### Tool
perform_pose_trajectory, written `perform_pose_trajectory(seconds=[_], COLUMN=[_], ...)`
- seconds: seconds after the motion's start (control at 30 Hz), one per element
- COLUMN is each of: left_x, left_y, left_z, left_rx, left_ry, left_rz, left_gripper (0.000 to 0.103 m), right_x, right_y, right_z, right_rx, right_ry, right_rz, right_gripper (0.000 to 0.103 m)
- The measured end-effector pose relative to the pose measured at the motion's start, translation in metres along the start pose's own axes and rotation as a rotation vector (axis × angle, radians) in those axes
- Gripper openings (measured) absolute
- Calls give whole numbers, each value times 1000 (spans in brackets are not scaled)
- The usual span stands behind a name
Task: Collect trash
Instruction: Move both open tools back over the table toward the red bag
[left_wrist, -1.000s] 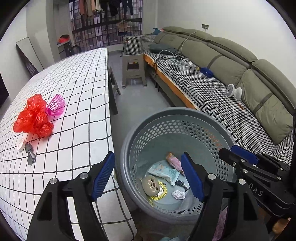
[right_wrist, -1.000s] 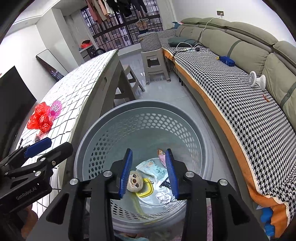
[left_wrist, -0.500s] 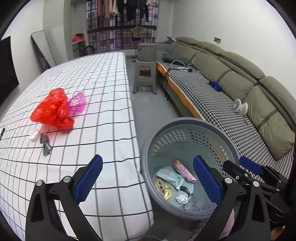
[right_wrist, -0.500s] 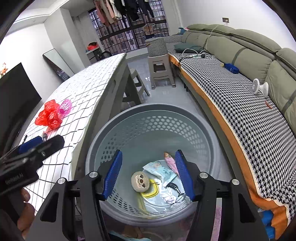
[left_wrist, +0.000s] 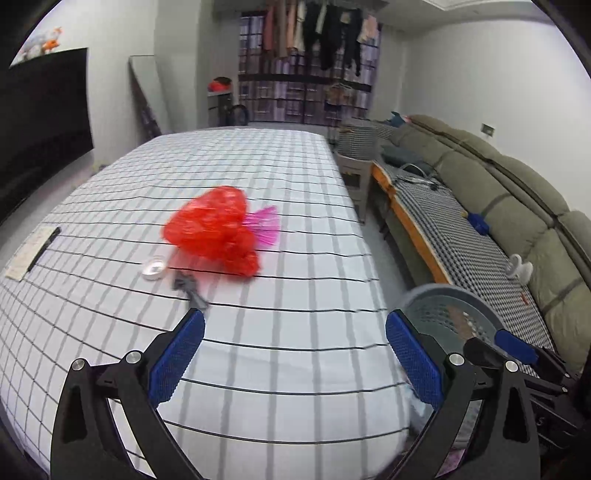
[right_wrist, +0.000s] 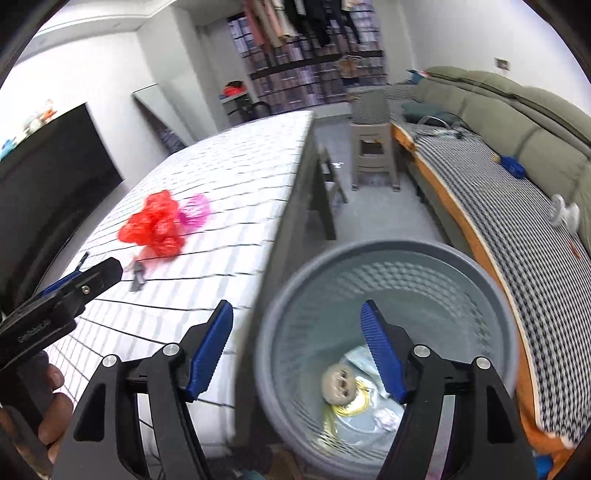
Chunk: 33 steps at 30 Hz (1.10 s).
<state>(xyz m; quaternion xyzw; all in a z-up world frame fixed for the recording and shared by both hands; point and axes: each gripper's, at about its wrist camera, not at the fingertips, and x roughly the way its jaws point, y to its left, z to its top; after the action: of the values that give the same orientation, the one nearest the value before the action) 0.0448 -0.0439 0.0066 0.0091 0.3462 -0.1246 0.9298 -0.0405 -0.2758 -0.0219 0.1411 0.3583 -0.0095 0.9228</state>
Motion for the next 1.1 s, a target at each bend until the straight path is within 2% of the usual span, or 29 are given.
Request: perform_pose_trajectory(seconds=[0.27,0.4,0.5,0.6,0.7,0.83,1.1], left_x=[5,11,19,27,31,43,52], left_y=[81,112,133,150,161,175,183], left_z=[0,-4,-6,-6,-8,-13,-17], left_rx=[-129,-162,-193,-214,-225,-242,-275], left_ry=[-6,-5,7,19,22,33,37], left_rz=[137,224,266,299,325,359,358], left_gripper=[97,97,97,97,97,97,97], right_x=[33,54,68,80,95,115,148], right_y=[65,97,114,132,149,170,199], right_z=[24,35,43,51,58,63,65], right_rx=[-130,-203,-247,-280,-315,-386,-471], right_ry=[-2,8,5,1,5,27,48], right_rz=[96,113,128,133,131,120,83], right_gripper=[70,71,75,75,79,79,79])
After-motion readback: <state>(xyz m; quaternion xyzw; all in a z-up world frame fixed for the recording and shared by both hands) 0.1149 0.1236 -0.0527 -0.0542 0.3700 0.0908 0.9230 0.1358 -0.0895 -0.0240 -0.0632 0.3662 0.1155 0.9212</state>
